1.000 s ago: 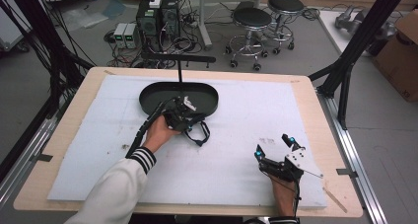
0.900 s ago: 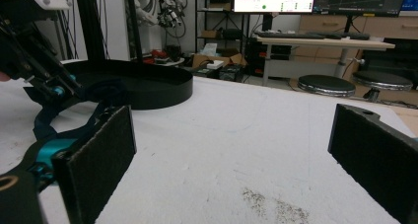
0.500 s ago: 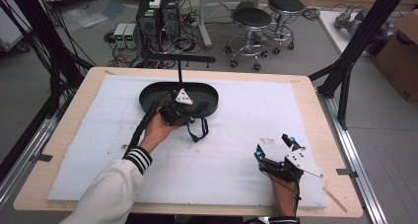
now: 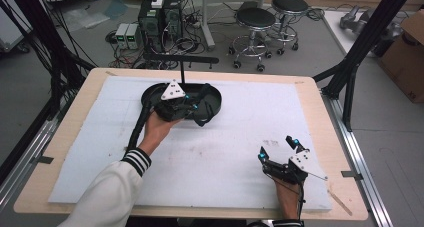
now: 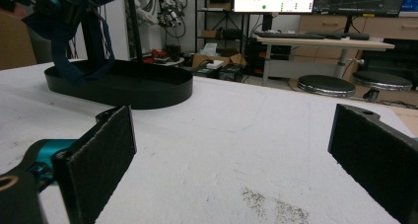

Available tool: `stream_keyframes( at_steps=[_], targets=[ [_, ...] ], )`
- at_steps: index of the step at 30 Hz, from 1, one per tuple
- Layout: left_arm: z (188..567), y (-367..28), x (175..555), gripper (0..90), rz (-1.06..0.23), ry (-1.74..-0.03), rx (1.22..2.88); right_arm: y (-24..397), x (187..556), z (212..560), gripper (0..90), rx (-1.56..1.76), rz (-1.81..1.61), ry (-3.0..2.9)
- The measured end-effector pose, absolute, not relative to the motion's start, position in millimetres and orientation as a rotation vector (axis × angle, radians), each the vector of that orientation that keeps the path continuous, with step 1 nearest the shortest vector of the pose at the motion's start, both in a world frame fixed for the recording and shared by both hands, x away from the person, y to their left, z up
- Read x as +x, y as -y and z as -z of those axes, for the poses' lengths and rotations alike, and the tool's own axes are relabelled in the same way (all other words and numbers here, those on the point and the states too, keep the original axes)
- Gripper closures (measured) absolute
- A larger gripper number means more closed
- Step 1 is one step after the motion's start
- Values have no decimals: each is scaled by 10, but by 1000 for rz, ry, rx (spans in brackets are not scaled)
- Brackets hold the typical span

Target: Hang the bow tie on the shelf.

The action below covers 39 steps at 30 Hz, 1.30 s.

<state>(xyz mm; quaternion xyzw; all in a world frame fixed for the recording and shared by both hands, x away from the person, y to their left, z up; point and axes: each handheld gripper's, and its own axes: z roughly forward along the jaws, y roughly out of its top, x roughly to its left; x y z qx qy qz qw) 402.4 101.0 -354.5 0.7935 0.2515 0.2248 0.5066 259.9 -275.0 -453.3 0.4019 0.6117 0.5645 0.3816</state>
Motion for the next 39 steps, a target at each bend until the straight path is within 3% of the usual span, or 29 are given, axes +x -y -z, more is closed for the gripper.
stream_keyframes(
  at_steps=[39],
  targets=[
    [2870, -1686, 4353, 749, -738, -718, 1755, 2747, 2600, 4533, 32, 1027, -1440, -1558]
  ],
)
